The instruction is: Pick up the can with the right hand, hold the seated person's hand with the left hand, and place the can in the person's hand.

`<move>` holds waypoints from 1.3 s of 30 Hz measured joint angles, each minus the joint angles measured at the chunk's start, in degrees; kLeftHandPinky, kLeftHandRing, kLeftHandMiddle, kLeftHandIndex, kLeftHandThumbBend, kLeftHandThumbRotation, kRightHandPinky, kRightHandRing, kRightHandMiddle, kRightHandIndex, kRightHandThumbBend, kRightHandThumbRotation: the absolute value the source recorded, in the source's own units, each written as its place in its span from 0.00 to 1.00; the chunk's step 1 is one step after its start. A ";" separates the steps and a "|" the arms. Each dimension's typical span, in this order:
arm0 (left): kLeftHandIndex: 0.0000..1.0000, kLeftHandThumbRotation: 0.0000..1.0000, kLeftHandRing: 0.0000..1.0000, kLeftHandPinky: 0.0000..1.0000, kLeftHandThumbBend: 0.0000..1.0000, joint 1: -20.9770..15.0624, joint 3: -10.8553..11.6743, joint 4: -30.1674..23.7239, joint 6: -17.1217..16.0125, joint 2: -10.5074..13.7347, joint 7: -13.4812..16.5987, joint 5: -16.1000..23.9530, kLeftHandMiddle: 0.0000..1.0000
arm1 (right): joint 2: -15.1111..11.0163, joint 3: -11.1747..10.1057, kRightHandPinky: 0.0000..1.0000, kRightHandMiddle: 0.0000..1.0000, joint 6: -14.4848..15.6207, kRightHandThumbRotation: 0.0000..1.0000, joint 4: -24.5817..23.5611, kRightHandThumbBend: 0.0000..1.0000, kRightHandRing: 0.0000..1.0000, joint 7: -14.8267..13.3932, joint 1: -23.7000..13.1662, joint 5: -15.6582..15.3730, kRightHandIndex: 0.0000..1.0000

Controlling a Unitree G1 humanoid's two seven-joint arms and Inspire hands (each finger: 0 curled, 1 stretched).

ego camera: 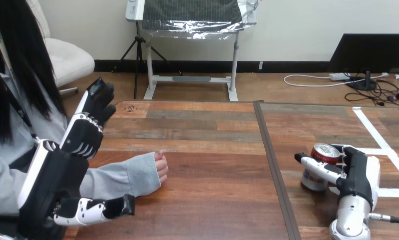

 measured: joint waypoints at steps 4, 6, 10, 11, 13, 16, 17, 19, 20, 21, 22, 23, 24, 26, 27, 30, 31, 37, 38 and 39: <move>1.00 0.47 1.00 0.97 1.00 0.29 -0.01 -0.51 0.88 0.01 0.26 0.55 1.00 | 0.05 0.15 0.36 0.51 -0.05 0.00 -0.15 0.81 0.43 -0.27 0.00 -0.02 0.54; 1.00 0.47 1.00 0.98 1.00 0.40 -0.01 -0.66 1.07 0.01 0.30 0.77 1.00 | 0.06 0.28 0.36 0.51 -0.14 0.00 -0.20 0.81 0.42 -0.38 0.00 -0.09 0.53; 1.00 0.48 1.00 0.98 1.00 0.68 -0.01 -0.84 1.18 0.01 0.34 1.07 1.00 | 0.15 0.56 0.36 0.50 -0.63 0.00 -0.21 0.81 0.42 -0.66 0.00 -0.35 0.53; 1.00 0.48 1.00 0.98 1.00 0.75 -0.01 -0.85 1.18 0.01 0.36 1.14 1.00 | 0.17 0.66 0.36 0.51 -0.73 0.00 -0.21 0.81 0.42 -0.74 0.00 -0.40 0.53; 1.00 0.48 1.00 0.98 1.00 0.85 -0.02 -0.87 1.20 0.01 0.40 1.19 1.00 | 0.22 0.81 0.36 0.51 -0.96 0.00 -0.21 0.81 0.42 -0.82 0.00 -0.55 0.53; 1.00 0.47 1.00 0.99 1.00 0.99 -0.04 -0.93 1.33 0.01 0.42 1.18 1.00 | 0.37 0.93 0.37 0.51 -1.27 0.00 -0.26 0.80 0.43 -0.83 0.00 -0.73 0.53; 1.00 0.47 1.00 0.99 1.00 1.02 -0.04 -0.97 1.41 0.01 0.42 1.16 1.00 | 0.43 0.95 0.37 0.51 -1.38 0.00 -0.28 0.80 0.43 -0.82 0.00 -0.73 0.53; 1.00 0.47 1.00 0.99 1.00 1.07 -0.05 -1.02 1.53 0.01 0.44 1.16 1.00 | 0.60 0.96 0.37 0.51 -1.61 0.00 -0.35 0.80 0.43 -0.80 0.00 -0.72 0.53; 1.00 0.47 1.00 0.99 1.00 1.08 -0.06 -1.03 1.57 0.01 0.45 1.16 1.00 | 0.70 0.96 0.37 0.51 -1.65 0.00 -0.41 0.80 0.44 -0.79 0.00 -0.73 0.53; 1.00 0.47 1.00 1.00 1.00 1.08 -0.07 -1.07 1.66 0.01 0.45 1.16 1.00 | 0.79 0.96 0.37 0.51 -1.73 0.00 -0.45 0.80 0.44 -0.78 0.00 -0.73 0.53; 1.00 0.47 1.00 1.00 1.00 1.09 -0.07 -1.12 1.78 0.01 0.46 1.16 1.00 | 0.90 0.97 0.38 0.52 -1.85 0.00 -0.48 0.80 0.44 -0.76 0.00 -0.73 0.53; 1.00 0.47 1.00 1.00 1.00 1.09 -0.09 -1.18 1.90 0.01 0.46 1.16 1.00 | 1.03 0.97 0.38 0.52 -1.98 0.00 -0.50 0.81 0.44 -0.73 0.00 -0.76 0.53; 1.00 0.46 1.00 1.00 1.00 1.09 -0.10 -1.23 2.03 0.01 0.47 1.16 1.00 | 1.17 1.00 0.38 0.52 -2.15 0.00 -0.52 0.81 0.44 -0.71 0.00 -0.78 0.53; 1.00 0.46 1.00 1.00 1.00 1.08 -0.14 -1.29 2.25 0.01 0.51 1.16 1.00 | 1.43 1.12 0.39 0.52 -2.46 0.00 -0.53 0.81 0.45 -0.66 0.00 -0.88 0.53; 1.00 0.46 1.00 1.00 1.00 1.08 -0.17 -1.30 2.31 0.00 0.55 1.16 1.00 | 1.53 1.28 0.39 0.52 -2.57 0.00 -0.54 0.82 0.45 -0.64 0.00 -0.93 0.53; 1.00 0.46 1.00 1.00 1.00 1.09 -0.25 -1.30 2.37 0.00 0.61 1.17 1.00 | 1.73 1.83 0.39 0.51 -2.90 0.00 -0.56 0.82 0.45 -0.57 0.00 -1.21 0.53; 1.00 0.46 1.00 1.00 1.00 1.09 -0.28 -1.30 2.37 0.00 0.61 1.17 1.00 | 1.77 2.01 0.39 0.51 -3.05 0.00 -0.57 0.82 0.45 -0.57 0.00 -1.40 0.53; 1.00 0.47 1.00 1.00 1.00 1.09 -0.33 -1.29 2.36 0.00 0.64 1.16 1.00 | 1.84 3.01 0.39 0.51 -3.98 0.00 -0.61 0.82 0.45 -0.58 0.00 -2.72 0.53; 1.00 0.47 1.00 1.00 1.00 1.09 -0.33 -1.29 2.36 0.00 0.68 1.19 1.00 | 1.84 3.13 0.39 0.51 -4.09 0.00 -0.63 0.82 0.45 -0.61 0.00 -2.94 0.53; 1.00 0.47 1.00 1.00 1.00 1.09 -0.33 -1.29 2.37 0.00 0.79 1.29 1.00 | 1.84 3.29 0.39 0.51 -4.19 0.00 -0.67 0.82 0.45 -0.63 0.00 -3.18 0.53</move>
